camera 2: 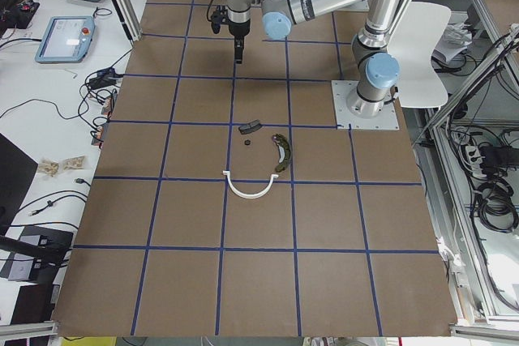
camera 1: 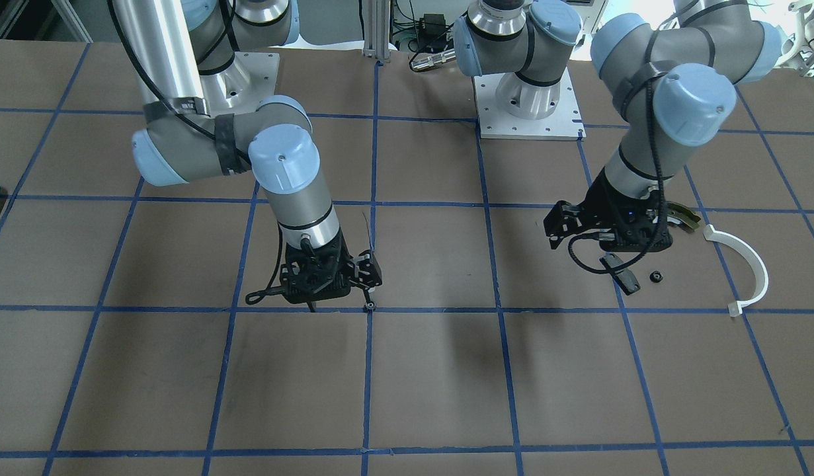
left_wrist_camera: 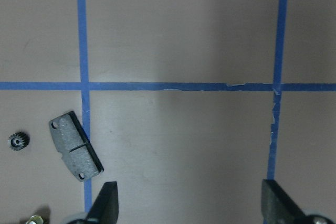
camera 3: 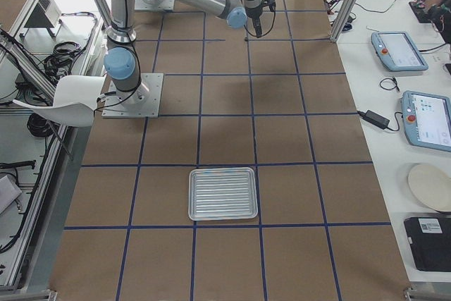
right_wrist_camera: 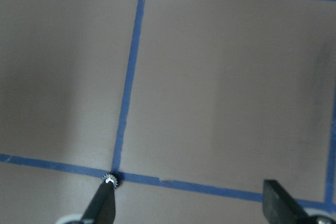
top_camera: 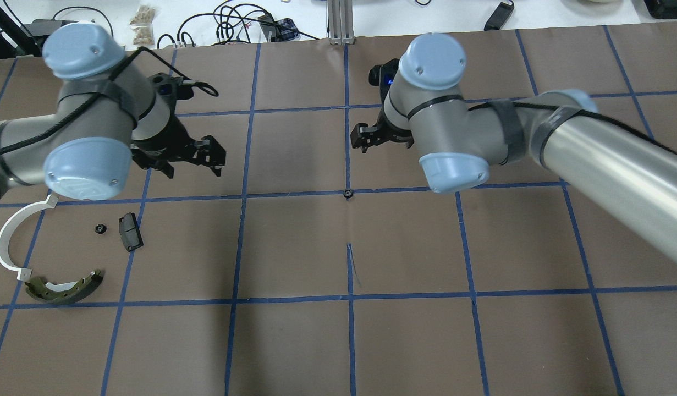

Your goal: Place bearing gear from tray to pile

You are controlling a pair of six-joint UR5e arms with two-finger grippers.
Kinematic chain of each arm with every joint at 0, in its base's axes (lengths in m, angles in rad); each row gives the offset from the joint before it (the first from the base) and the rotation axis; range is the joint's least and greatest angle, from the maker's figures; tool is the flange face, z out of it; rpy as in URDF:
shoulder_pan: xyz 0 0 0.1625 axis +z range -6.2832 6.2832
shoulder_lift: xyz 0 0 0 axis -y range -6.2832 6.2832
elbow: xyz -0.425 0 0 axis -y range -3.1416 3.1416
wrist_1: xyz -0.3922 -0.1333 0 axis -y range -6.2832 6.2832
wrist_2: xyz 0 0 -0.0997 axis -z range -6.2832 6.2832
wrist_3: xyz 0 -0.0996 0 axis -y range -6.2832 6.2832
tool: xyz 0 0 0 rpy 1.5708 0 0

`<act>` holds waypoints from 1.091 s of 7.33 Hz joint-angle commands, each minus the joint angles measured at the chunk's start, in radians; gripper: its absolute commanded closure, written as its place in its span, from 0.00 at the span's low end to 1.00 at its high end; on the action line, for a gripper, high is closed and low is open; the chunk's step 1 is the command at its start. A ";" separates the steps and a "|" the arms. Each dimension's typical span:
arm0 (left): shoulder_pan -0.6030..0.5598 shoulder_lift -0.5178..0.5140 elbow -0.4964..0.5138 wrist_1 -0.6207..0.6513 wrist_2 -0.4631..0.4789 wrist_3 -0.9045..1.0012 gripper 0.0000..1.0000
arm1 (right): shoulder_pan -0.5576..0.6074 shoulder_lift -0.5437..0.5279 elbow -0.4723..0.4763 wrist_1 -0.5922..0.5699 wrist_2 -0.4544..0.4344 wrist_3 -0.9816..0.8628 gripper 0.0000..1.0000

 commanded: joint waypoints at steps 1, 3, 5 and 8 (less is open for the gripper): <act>-0.211 -0.108 0.096 -0.011 -0.012 -0.163 0.03 | -0.088 -0.151 -0.133 0.341 -0.091 -0.059 0.00; -0.315 -0.206 0.110 0.081 -0.029 -0.264 0.03 | -0.143 -0.245 -0.228 0.586 -0.085 -0.059 0.00; -0.350 -0.301 0.136 0.131 -0.044 -0.315 0.03 | -0.152 -0.245 -0.265 0.735 -0.085 -0.053 0.00; -0.385 -0.404 0.131 0.235 -0.032 -0.450 0.03 | -0.149 -0.285 -0.219 0.722 -0.083 -0.049 0.00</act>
